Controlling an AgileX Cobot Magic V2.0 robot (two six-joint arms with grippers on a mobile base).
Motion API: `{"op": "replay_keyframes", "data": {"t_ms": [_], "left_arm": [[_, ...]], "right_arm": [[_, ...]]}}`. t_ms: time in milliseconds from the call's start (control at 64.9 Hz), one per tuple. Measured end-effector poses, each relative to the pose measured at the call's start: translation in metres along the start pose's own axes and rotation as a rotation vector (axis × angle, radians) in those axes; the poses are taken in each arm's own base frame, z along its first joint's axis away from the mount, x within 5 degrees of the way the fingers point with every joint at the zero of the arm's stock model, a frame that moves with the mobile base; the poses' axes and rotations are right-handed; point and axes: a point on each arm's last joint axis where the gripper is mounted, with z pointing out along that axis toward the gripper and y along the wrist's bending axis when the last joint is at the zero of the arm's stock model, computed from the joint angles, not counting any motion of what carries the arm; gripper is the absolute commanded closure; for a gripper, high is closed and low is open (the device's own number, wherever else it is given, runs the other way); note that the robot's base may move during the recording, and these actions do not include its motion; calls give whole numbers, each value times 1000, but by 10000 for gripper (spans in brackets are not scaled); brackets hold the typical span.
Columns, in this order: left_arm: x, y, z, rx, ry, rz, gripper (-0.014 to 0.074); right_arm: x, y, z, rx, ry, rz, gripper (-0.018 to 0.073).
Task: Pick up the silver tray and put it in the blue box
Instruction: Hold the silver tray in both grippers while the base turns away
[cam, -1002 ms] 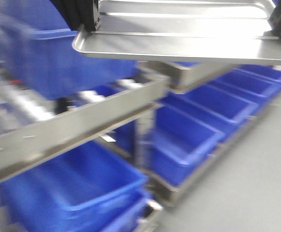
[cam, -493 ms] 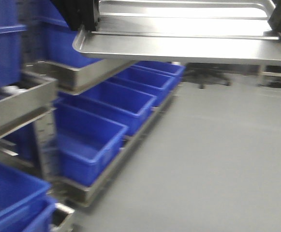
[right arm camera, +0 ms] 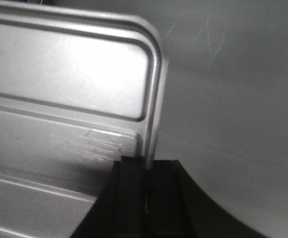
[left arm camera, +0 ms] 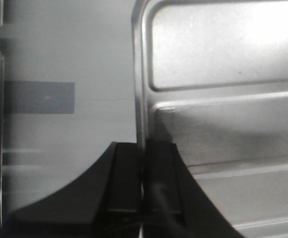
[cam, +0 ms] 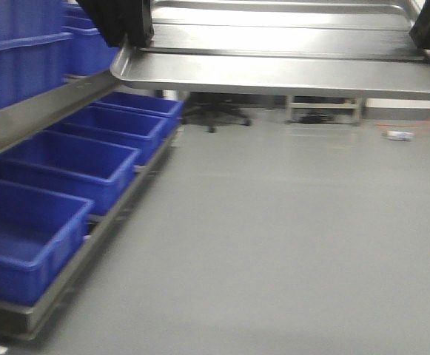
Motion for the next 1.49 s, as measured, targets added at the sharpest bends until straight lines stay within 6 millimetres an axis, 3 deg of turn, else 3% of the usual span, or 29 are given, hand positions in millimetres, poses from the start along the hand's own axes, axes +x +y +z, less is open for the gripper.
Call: {"op": "replay_keyframes", "data": {"t_ms": [1495], "left_arm": [[0,0,0,-1,2,0,701]], "right_arm": [[1,0,0,3,8,0,501]]}}
